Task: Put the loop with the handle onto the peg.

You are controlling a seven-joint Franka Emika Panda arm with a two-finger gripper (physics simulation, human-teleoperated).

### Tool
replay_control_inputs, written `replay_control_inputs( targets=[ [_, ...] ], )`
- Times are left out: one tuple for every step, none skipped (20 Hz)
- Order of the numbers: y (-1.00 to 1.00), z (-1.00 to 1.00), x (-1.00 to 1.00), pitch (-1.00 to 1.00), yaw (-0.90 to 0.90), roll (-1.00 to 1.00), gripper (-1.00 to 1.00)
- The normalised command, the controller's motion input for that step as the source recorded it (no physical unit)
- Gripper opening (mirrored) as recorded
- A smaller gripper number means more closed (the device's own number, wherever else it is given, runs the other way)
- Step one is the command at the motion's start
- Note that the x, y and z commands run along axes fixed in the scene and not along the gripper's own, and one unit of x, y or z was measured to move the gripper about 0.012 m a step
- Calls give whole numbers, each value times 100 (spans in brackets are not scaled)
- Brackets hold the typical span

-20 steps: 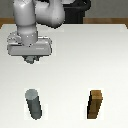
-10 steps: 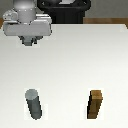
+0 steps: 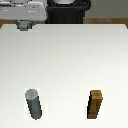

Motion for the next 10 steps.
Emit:
replay_control_inputs(
  targets=[
    [0,0,0,0,-100,0,-100],
    [0,0,0,0,-100,0,-100],
    [0,0,0,0,-100,0,-100],
    [0,0,0,0,-100,0,-100],
    [0,0,0,0,-100,0,-100],
    [0,0,0,0,-100,0,-100],
    [0,0,0,0,-100,0,-100],
    [0,0,0,0,-100,0,-100],
    [0,0,0,0,-100,0,-100],
    [0,0,0,0,-100,0,-100]
  ],
)
